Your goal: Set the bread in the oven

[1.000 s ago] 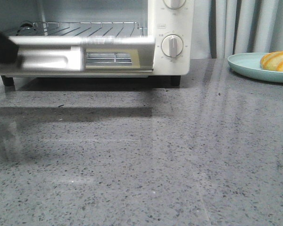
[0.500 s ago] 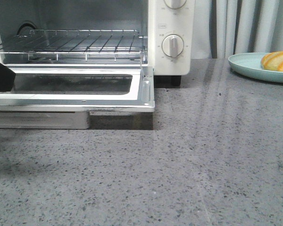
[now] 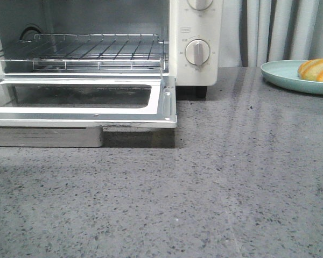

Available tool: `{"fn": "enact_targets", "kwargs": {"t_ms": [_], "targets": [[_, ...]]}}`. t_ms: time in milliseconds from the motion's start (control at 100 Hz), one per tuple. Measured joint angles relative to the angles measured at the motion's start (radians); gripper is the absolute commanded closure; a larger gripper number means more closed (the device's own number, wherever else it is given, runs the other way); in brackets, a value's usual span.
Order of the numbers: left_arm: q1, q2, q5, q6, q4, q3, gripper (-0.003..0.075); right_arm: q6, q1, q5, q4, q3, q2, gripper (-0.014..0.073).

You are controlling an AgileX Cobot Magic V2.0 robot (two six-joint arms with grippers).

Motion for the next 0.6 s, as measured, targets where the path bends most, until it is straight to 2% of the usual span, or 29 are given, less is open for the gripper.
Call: {"fn": "enact_targets", "kwargs": {"t_ms": [100,210,530,600], "targets": [[0.0,-0.074,0.003,0.0,0.0,0.0,0.0742,-0.091,-0.03,0.016,0.111,-0.079,0.138,0.0297],[0.0,-0.127,0.006,0.0,0.0,0.0,0.0742,-0.12,-0.064,0.007,0.147,-0.146,0.273,0.0297],[0.0,-0.152,0.007,0.0,0.0,0.0,0.0742,-0.127,-0.138,-0.035,0.147,-0.186,0.552,0.0302],[0.0,-0.152,0.007,0.0,0.0,0.0,0.0742,-0.127,-0.138,-0.042,0.155,-0.188,0.601,0.0368]]}}
